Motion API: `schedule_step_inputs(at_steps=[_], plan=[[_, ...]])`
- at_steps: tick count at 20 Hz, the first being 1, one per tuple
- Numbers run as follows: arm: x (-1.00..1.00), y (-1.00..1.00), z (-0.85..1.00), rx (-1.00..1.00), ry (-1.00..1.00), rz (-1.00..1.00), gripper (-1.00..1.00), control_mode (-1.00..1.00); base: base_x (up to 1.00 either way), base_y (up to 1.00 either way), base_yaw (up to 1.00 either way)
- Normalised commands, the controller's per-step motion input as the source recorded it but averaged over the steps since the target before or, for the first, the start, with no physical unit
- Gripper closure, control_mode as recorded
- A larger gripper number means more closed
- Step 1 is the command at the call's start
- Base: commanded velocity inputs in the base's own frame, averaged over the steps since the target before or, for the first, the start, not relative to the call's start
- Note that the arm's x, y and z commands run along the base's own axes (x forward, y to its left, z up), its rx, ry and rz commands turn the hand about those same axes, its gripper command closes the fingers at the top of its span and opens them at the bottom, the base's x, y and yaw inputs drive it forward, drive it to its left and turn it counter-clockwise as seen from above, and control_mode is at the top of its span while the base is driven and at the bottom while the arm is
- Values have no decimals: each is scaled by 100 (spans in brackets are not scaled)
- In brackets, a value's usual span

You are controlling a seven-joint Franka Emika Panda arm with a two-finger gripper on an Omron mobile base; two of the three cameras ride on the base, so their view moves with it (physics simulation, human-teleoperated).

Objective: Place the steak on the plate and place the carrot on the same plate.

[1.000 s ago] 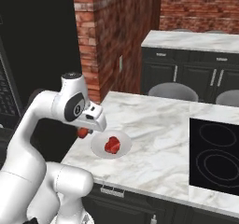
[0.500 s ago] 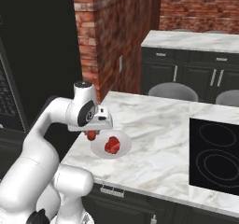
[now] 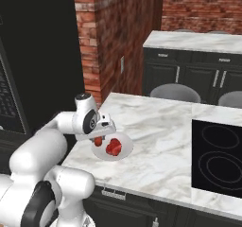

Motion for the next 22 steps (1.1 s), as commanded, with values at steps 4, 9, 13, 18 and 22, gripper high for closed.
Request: schedule_step_inputs(at_steps=[4, 9, 13, 18, 22], plan=[[4, 0, -20, 2, 0, 0, 100, -100, 0, 0, 0], [0, 0, -27, 5, 0, 0, 100, -100, 0, 0, 0], [0, -1, -41, 6, 0, 0, 100, -100, 0, 0, 0], [0, -1, -23, 1, 0, 0, 100, -100, 0, 0, 0], [0, 0, -4, 0, 0, 0, -100, -100, 0, 0, 0]])
